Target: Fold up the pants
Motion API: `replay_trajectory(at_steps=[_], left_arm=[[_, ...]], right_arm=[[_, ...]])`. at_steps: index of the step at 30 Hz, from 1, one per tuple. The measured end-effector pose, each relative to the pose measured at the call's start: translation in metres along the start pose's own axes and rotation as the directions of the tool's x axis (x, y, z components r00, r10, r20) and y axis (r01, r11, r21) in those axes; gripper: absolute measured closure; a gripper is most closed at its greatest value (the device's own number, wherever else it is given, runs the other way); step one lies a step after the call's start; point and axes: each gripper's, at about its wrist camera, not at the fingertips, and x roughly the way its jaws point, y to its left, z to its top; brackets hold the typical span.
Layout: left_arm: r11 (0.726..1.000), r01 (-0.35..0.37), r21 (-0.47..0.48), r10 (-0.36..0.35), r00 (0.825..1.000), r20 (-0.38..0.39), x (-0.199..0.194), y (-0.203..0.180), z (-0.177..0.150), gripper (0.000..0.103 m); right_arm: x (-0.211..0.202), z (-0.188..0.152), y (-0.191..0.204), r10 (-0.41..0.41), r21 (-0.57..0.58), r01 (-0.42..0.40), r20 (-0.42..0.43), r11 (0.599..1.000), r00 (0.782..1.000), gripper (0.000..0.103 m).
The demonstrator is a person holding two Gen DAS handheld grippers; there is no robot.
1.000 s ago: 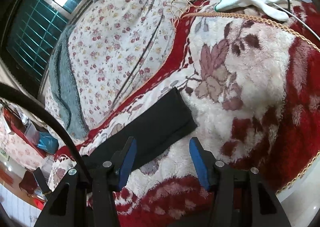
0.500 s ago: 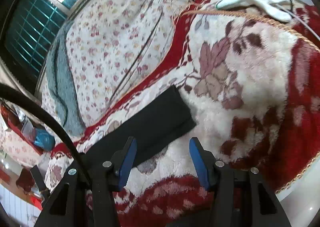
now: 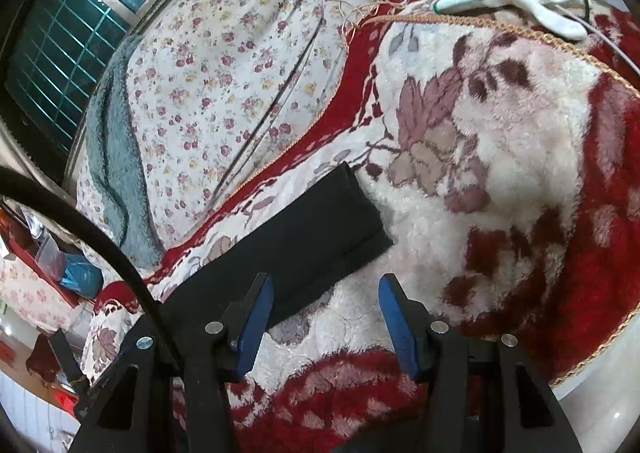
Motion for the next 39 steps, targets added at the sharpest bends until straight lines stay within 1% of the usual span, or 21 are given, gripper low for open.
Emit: replay_trajectory(at_steps=[4, 8, 11, 13, 15, 17, 19, 21, 23, 25, 32, 34, 35, 36, 37, 38, 39], left_arm=[[1.000, 0.004, -0.015, -0.004, 1.000, -0.008, 0.002, 0.003, 0.002, 0.015], [1.000, 0.002, -0.010, -0.002, 1.000, -0.011, 0.002, 0.002, 0.001, 0.015], [1.000, -0.009, 0.008, 0.009, 1.000, -0.015, 0.004, -0.001, 0.000, 0.015], [1.000, -0.015, 0.021, 0.016, 1.000, -0.013, 0.004, -0.003, -0.001, 0.015], [1.000, -0.017, 0.025, 0.017, 1.000, -0.012, 0.004, -0.004, -0.001, 0.015], [1.000, -0.017, 0.022, 0.017, 1.000, -0.013, 0.004, -0.004, -0.001, 0.015], [1.000, -0.015, 0.021, 0.016, 1.000, -0.014, 0.003, -0.004, -0.001, 0.015], [1.000, -0.017, 0.021, 0.018, 1.000, -0.015, 0.003, -0.004, -0.002, 0.015], [1.000, -0.018, 0.023, 0.018, 1.000, -0.015, 0.003, -0.004, -0.002, 0.015], [1.000, -0.017, 0.023, 0.018, 1.000, -0.015, 0.003, -0.004, -0.002, 0.015], [1.000, -0.013, 0.020, 0.013, 1.000, -0.018, 0.003, -0.004, -0.003, 0.015], [1.000, -0.011, 0.018, 0.011, 1.000, -0.018, 0.002, -0.003, -0.003, 0.015], [1.000, -0.009, 0.016, 0.009, 1.000, -0.018, 0.003, -0.002, -0.002, 0.015], [1.000, -0.006, 0.013, 0.007, 1.000, -0.018, 0.003, -0.002, -0.002, 0.015], [1.000, -0.004, 0.011, 0.004, 1.000, -0.017, 0.002, -0.001, -0.002, 0.015], [1.000, -0.002, 0.008, 0.002, 1.000, -0.017, 0.002, -0.001, -0.002, 0.015], [1.000, 0.000, 0.006, 0.000, 1.000, -0.017, 0.002, 0.000, -0.002, 0.015]], right_arm=[[0.010, -0.001, -0.001, -0.024, -0.009, 0.024, -0.029, 1.000, 0.999, 0.050], [0.005, -0.001, -0.012, 0.002, 0.035, -0.001, -0.023, 0.999, 1.000, 0.050], [0.004, 0.000, -0.021, 0.039, 0.092, -0.037, -0.021, 0.995, 0.999, 0.050], [0.005, 0.002, -0.032, 0.066, 0.164, -0.060, -0.030, 0.985, 0.997, 0.050], [0.010, 0.003, -0.043, 0.087, 0.247, -0.070, -0.056, 0.966, 0.995, 0.050], [0.017, 0.005, -0.055, 0.103, 0.346, -0.068, -0.084, 0.936, 0.991, 0.050], [0.021, 0.008, -0.063, 0.164, 0.418, -0.121, -0.068, 0.900, 0.984, 0.050], [0.024, 0.010, -0.067, 0.200, 0.475, -0.154, -0.047, 0.866, 0.979, 0.047], [0.032, 0.011, -0.072, 0.233, 0.538, -0.171, -0.049, 0.826, 0.971, 0.045], [0.040, 0.015, -0.074, 0.244, 0.574, -0.166, -0.061, 0.802, 0.968, 0.045], [0.070, 0.039, -0.067, 0.223, 0.559, -0.117, -0.125, 0.821, 0.967, 0.045], [0.075, 0.043, -0.069, 0.232, 0.559, -0.124, -0.126, 0.820, 0.965, 0.045], [0.076, 0.046, -0.069, 0.234, 0.541, -0.139, -0.111, 0.830, 0.966, 0.046], [0.075, 0.047, -0.070, 0.219, 0.531, -0.131, -0.105, 0.837, 0.970, 0.053], [0.075, 0.046, -0.071, 0.189, 0.526, -0.104, -0.112, 0.844, 0.976, 0.059], [0.077, 0.046, -0.071, 0.172, 0.520, -0.079, -0.133, 0.850, 0.976, 0.066], [0.079, 0.046, -0.071, 0.173, 0.515, -0.075, -0.145, 0.854, 0.974, 0.068]])
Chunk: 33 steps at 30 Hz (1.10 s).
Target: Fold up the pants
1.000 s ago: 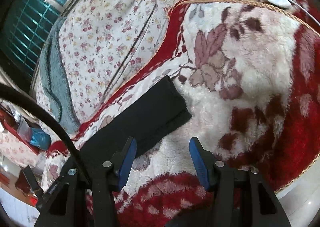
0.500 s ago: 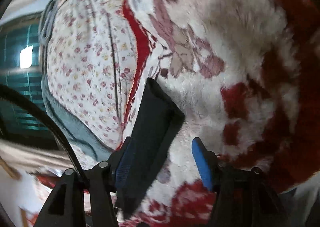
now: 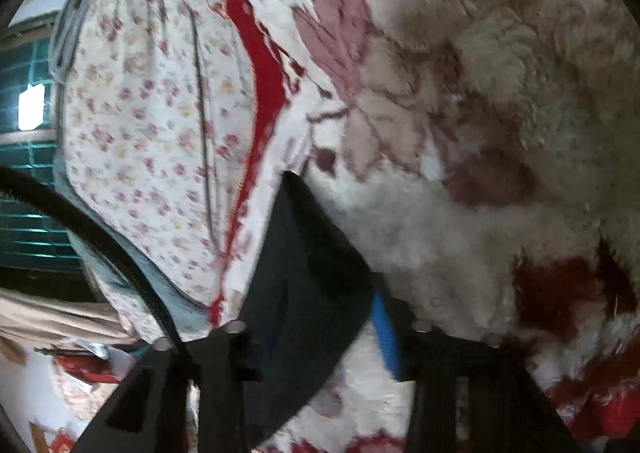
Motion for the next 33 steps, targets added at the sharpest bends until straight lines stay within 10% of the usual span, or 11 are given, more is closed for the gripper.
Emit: replay_trajectory(at_steps=[7, 11, 14, 19, 23, 27, 29, 33], left_arm=[[0.999, 0.041, -0.018, -0.041, 0.999, 0.025, -0.007, 0.004, 0.003, 0.015], [0.968, 0.246, -0.054, -0.246, 0.969, 0.010, -0.012, 0.002, 0.016, 0.015], [0.913, 0.398, -0.094, -0.404, 0.913, -0.054, -0.006, -0.017, 0.038, 0.015], [0.802, 0.553, -0.224, -0.595, 0.771, -0.227, 0.025, -0.072, 0.085, 0.015], [0.760, 0.599, -0.252, -0.650, 0.703, -0.290, 0.033, -0.108, 0.109, 0.015], [0.709, 0.666, -0.232, -0.700, 0.625, -0.344, 0.032, -0.134, 0.116, 0.015], [0.703, 0.683, -0.196, -0.701, 0.622, -0.349, 0.027, -0.142, 0.117, 0.015], [0.755, 0.649, -0.097, -0.630, 0.674, -0.386, 0.022, -0.157, 0.121, 0.015]], right_arm=[[0.003, -0.008, 0.027, -0.062, -0.204, 0.066, 0.025, 0.977, 0.998, 0.093], [-0.002, -0.026, 0.058, -0.144, -0.404, 0.182, 0.123, 0.896, 0.982, 0.094], [-0.003, -0.054, 0.088, -0.205, -0.586, 0.309, 0.239, 0.749, 0.949, 0.094], [-0.001, -0.117, 0.120, -0.185, -0.785, 0.411, 0.367, 0.464, 0.911, 0.094], [0.006, -0.164, 0.135, -0.123, -0.841, 0.486, 0.471, 0.237, 0.874, 0.094], [0.013, -0.187, 0.140, -0.080, -0.844, 0.523, 0.517, 0.119, 0.852, 0.094], [0.015, -0.192, 0.140, -0.072, -0.844, 0.529, 0.525, 0.085, 0.848, 0.094], [0.021, -0.211, 0.140, -0.043, -0.841, 0.541, 0.541, -0.013, 0.840, 0.094]])
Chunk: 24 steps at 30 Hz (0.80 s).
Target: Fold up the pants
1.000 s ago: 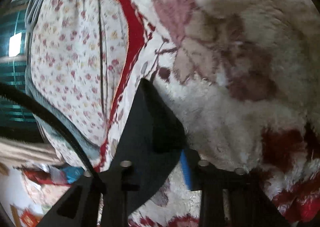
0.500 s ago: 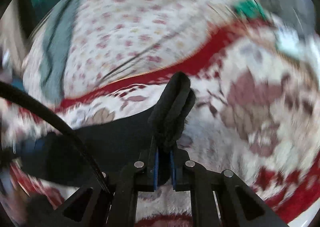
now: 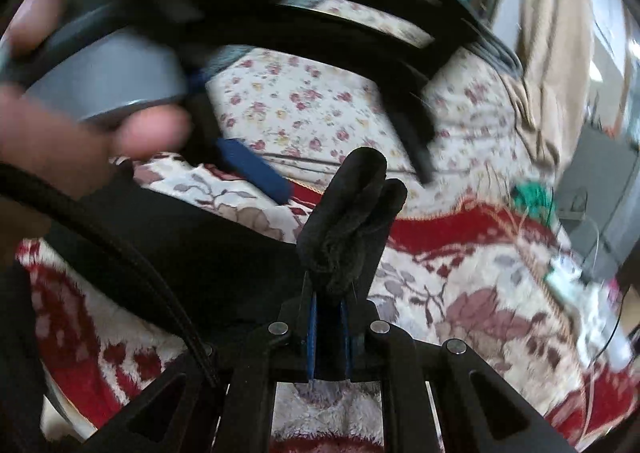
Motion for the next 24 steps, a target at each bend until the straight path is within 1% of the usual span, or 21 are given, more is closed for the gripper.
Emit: replay_trajectory(at_steps=[2, 3, 5, 6, 8, 9, 10, 13, 18, 21, 24], left_arm=[[0.997, -0.068, 0.033, 0.069, 0.997, -0.028, 0.005, -0.004, 0.000, 0.015], [0.993, -0.104, 0.057, 0.107, 0.993, -0.052, 0.009, -0.006, -0.001, 0.015], [0.988, -0.146, 0.044, 0.149, 0.987, -0.061, 0.012, 0.001, -0.005, 0.015], [0.987, -0.157, 0.027, 0.158, 0.986, -0.058, 0.012, 0.007, -0.006, 0.016], [0.989, -0.144, 0.015, 0.144, 0.989, -0.025, 0.010, 0.015, -0.007, 0.044], [0.989, -0.148, 0.013, 0.148, 0.989, -0.014, 0.009, 0.019, -0.007, 0.071], [0.990, -0.142, -0.005, 0.142, 0.990, -0.012, 0.008, 0.025, -0.008, 0.085], [0.993, -0.108, -0.049, 0.107, 0.994, -0.007, 0.008, 0.036, -0.011, 0.092], [0.995, -0.036, -0.091, 0.040, 0.998, 0.050, -0.006, 0.046, -0.020, 0.094], [0.995, -0.013, -0.102, 0.022, 0.995, 0.093, -0.023, 0.058, -0.028, 0.094], [0.994, 0.002, -0.113, 0.011, 0.993, 0.120, -0.045, 0.083, -0.038, 0.094]], right_arm=[[-0.005, 0.000, 0.014, -0.009, -0.063, 0.010, 0.023, 0.998, 1.000, 0.094], [-0.007, -0.001, 0.018, -0.008, -0.081, 0.011, 0.029, 0.997, 1.000, 0.094], [-0.006, -0.001, 0.019, -0.013, -0.090, 0.016, 0.034, 0.996, 0.999, 0.094], [-0.006, 0.000, 0.019, -0.015, -0.093, 0.018, 0.033, 0.996, 0.999, 0.094], [-0.006, 0.000, 0.021, -0.015, -0.102, 0.018, 0.033, 0.995, 0.999, 0.094], [-0.006, 0.000, 0.022, -0.014, -0.107, 0.018, 0.036, 0.994, 0.999, 0.094], [-0.007, 0.000, 0.023, -0.014, -0.110, 0.018, 0.038, 0.994, 0.999, 0.094], [-0.006, 0.000, 0.025, -0.018, -0.115, 0.023, 0.038, 0.993, 0.999, 0.094], [-0.012, 0.002, 0.033, -0.025, -0.128, 0.031, 0.051, 0.991, 0.998, 0.094], [-0.018, 0.009, 0.048, 0.001, -0.129, 0.005, 0.048, 0.992, 0.999, 0.094], [-0.022, 0.020, 0.076, 0.026, -0.167, -0.015, 0.064, 0.986, 0.998, 0.094]])
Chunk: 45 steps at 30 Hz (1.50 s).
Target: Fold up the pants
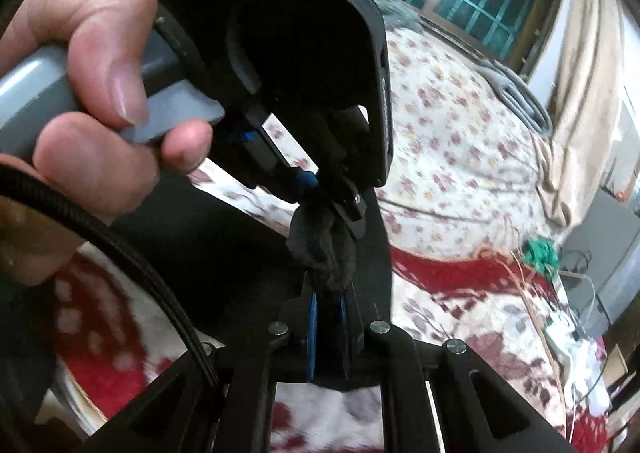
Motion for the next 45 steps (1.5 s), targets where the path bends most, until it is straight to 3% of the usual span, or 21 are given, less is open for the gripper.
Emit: replay_trajectory(at_steps=[10, 16, 20, 23, 25, 27, 30, 32, 33, 34, 37, 38, 39, 41, 42, 43, 45], left_arm=[[0.994, -0.106, -0.031, 0.107, 0.994, 0.020, -0.060, 0.103, -0.004, 0.094], [0.985, -0.163, -0.060, 0.161, 0.986, -0.041, -0.049, 0.139, -0.004, 0.089], [0.984, -0.156, -0.087, 0.152, 0.987, -0.058, -0.041, 0.150, -0.004, 0.088], [0.980, -0.152, -0.126, 0.144, 0.987, -0.071, -0.048, 0.153, 0.000, 0.086], [0.974, -0.190, -0.125, 0.186, 0.982, -0.046, -0.061, 0.151, 0.003, 0.078], [0.960, -0.243, -0.136, 0.246, 0.969, 0.003, -0.084, 0.150, 0.006, 0.070], [0.953, -0.250, -0.172, 0.269, 0.958, 0.097, -0.117, 0.146, 0.003, 0.066], [0.961, -0.178, -0.212, 0.216, 0.961, 0.172, -0.133, 0.140, -0.004, 0.058], [0.968, -0.116, -0.224, 0.164, 0.964, 0.211, -0.137, 0.133, -0.011, 0.047], [0.973, -0.051, -0.227, 0.107, 0.964, 0.245, -0.137, 0.124, -0.019, 0.042], [0.969, 0.074, -0.235, -0.011, 0.966, 0.257, -0.112, 0.106, -0.033, 0.042], [0.969, 0.082, -0.234, -0.024, 0.970, 0.241, -0.097, 0.101, -0.037, 0.042], [0.972, 0.063, -0.228, -0.010, 0.973, 0.230, -0.086, 0.098, -0.039, 0.042], [0.975, -0.041, -0.218, 0.085, 0.977, 0.196, -0.063, 0.099, -0.043, 0.042], [0.964, -0.124, -0.234, 0.165, 0.972, 0.167, -0.052, 0.105, -0.048, 0.042], [0.956, -0.159, -0.247, 0.200, 0.968, 0.153, -0.048, 0.110, -0.052, 0.050], [0.950, -0.131, -0.284, 0.186, 0.967, 0.175, -0.054, 0.117, -0.068, 0.052]], right_arm=[[0.023, 0.053, 0.114, 0.053, -0.158, -0.051, 0.010, 0.986, 0.999, 0.094], [0.045, 0.066, 0.142, 0.070, -0.153, -0.079, -0.060, 0.985, 0.996, 0.094], [0.056, 0.060, 0.146, 0.102, -0.122, -0.116, -0.115, 0.986, 0.988, 0.093], [0.056, 0.060, 0.140, 0.137, -0.094, -0.147, -0.107, 0.985, 0.985, 0.083], [0.042, 0.061, 0.133, 0.204, -0.044, -0.207, -0.070, 0.977, 0.977, 0.073], [0.024, 0.061, 0.129, 0.240, -0.021, -0.240, -0.023, 0.970, 0.971, 0.054], [-0.010, 0.048, 0.114, 0.311, 0.021, -0.313, 0.047, 0.950, 0.949, 0.054], [-0.024, 0.029, 0.093, 0.344, 0.072, -0.349, 0.069, 0.934, 0.936, 0.054], [-0.026, 0.020, 0.083, 0.340, 0.101, -0.346, 0.072, 0.933, 0.938, 0.054], [-0.023, 0.010, 0.069, 0.329, 0.137, -0.336, 0.073, 0.932, 0.941, 0.054], [-0.010, -0.013, 0.009, 0.290, 0.328, -0.294, 0.062, 0.898, 0.955, 0.054], [-0.004, -0.015, -0.007, 0.301, 0.371, -0.302, 0.061, 0.878, 0.952, 0.054], [0.002, -0.018, -0.026, 0.318, 0.419, -0.319, 0.074, 0.850, 0.945, 0.054], [0.008, -0.016, -0.052, 0.358, 0.436, -0.375, 0.125, 0.818, 0.926, 0.054], [0.012, -0.011, -0.060, 0.370, 0.407, -0.392, 0.137, 0.825, 0.919, 0.054], [0.016, -0.008, -0.062, 0.388, 0.377, -0.413, 0.144, 0.829, 0.910, 0.054], [0.027, -0.001, -0.070, 0.468, 0.283, -0.492, 0.151, 0.824, 0.871, 0.054]])
